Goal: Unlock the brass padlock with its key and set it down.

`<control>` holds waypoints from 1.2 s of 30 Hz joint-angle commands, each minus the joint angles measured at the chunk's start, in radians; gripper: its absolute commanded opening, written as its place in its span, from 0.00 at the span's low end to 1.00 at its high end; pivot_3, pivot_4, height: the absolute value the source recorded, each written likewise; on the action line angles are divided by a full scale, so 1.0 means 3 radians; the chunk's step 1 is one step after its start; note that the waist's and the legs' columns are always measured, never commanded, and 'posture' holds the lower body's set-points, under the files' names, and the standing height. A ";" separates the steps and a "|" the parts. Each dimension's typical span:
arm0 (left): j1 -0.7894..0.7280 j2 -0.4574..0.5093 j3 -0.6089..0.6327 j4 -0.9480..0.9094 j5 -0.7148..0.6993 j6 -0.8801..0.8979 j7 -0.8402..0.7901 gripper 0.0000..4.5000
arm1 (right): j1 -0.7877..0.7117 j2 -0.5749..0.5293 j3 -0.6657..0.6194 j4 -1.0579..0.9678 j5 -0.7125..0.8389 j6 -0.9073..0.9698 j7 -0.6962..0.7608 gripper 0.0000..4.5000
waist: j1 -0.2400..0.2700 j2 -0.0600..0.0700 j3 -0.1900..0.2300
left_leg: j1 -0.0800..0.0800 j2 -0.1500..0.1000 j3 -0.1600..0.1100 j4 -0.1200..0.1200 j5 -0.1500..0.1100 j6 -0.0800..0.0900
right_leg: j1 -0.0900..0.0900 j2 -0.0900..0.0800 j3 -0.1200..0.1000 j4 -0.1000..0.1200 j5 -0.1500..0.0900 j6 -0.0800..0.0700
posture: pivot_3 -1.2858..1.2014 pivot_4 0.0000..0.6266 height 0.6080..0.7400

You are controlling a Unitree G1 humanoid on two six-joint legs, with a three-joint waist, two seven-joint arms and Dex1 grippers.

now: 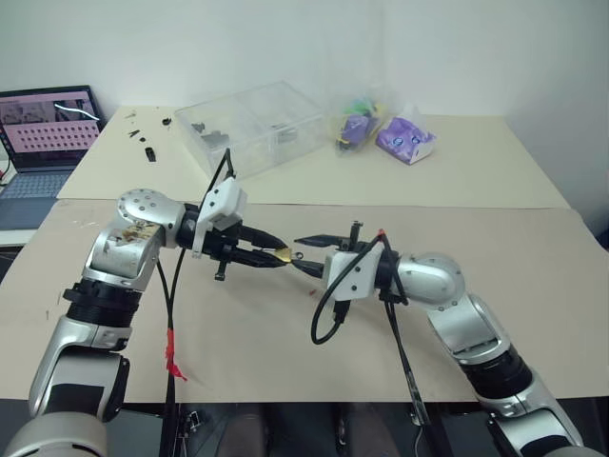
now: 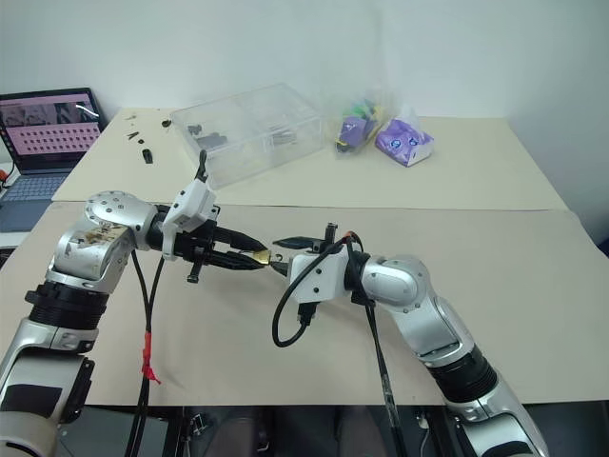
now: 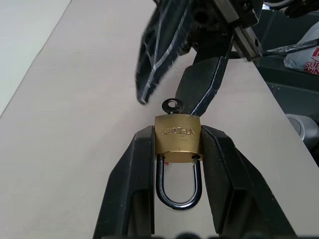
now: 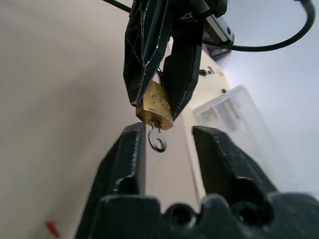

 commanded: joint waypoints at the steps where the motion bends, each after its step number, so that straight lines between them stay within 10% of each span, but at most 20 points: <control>1: -0.0040 0.0032 0.0042 -0.0065 -0.0030 0.0002 0.0010 0.18 | 0.0034 -0.0138 -0.0055 0.0071 -0.0352 -0.0532 -0.0325 0.59 | 0.0000 0.0000 0.0000 | 0.0000 0.0000 0.0000 0.0000 0.0000 0.0000 | 0.0000 0.0000 0.0000 0.0000 0.0000 0.0000 | 0.52 0.24 0.90; 10: -0.0067 0.0016 0.0033 -0.0058 -0.0026 0.0001 0.0021 0.18 | 0.0177 -0.0276 0.0105 0.0380 -0.1129 -0.1511 -0.0990 0.59 | -0.0013 0.0000 0.0000 | 0.0000 0.0000 0.0000 0.0000 0.0000 0.0000 | -0.0001 0.0000 0.0001 0.0000 -0.0002 -0.0004 | 0.52 0.24 0.90; 36: -0.0099 0.0011 0.0033 -0.0034 -0.0024 -0.0018 0.0045 0.18 | -0.0164 0.0021 0.0123 0.0495 -0.1302 -0.1519 -0.0972 0.59 | -0.0006 -0.0001 0.0000 | 0.0001 0.0000 0.0000 0.0000 0.0000 -0.0001 | 0.0000 0.0001 0.0002 0.0001 -0.0002 -0.0004 | 0.52 0.24 0.90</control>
